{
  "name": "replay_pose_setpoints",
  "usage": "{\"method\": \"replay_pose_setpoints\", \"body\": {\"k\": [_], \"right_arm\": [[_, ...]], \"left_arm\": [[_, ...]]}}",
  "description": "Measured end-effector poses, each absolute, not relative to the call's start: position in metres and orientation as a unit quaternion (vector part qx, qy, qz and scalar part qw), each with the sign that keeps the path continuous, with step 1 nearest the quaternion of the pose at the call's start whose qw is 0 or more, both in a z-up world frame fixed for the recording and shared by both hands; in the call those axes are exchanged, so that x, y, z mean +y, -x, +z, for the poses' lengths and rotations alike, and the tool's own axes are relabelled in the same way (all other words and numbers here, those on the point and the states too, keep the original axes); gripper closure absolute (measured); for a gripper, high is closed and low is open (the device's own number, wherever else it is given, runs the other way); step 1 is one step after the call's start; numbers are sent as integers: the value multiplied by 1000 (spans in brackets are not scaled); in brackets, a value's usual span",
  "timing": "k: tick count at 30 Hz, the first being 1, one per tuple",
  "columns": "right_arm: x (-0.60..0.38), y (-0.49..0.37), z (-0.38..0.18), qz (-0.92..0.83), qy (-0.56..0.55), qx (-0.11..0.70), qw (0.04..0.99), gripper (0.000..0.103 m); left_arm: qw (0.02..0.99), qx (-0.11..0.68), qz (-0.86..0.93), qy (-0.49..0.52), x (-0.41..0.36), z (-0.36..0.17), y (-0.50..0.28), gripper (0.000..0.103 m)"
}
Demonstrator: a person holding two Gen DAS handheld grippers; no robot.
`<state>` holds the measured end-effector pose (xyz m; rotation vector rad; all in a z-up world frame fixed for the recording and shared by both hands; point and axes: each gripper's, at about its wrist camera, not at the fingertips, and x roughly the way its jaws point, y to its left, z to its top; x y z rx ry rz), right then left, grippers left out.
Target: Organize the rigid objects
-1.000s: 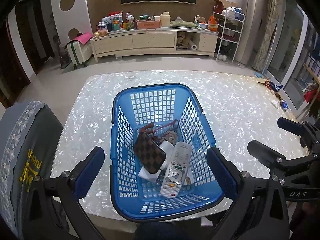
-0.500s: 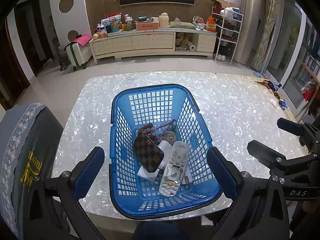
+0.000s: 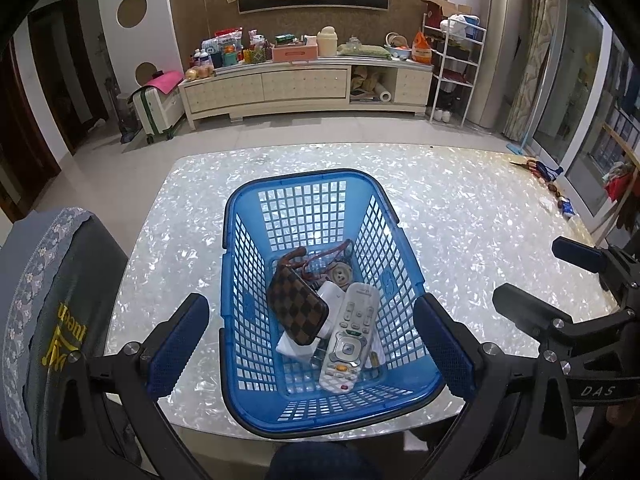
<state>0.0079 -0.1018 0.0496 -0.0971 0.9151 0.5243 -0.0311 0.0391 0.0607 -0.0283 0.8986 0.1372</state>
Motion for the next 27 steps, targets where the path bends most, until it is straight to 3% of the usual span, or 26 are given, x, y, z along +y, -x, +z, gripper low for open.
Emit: {"method": "replay_pose_setpoints", "body": {"k": [27], "right_arm": [[-105,-15,46,250,35,444,860,0]], "left_arm": [[898,434,64,19,39,64,34,0]]}}
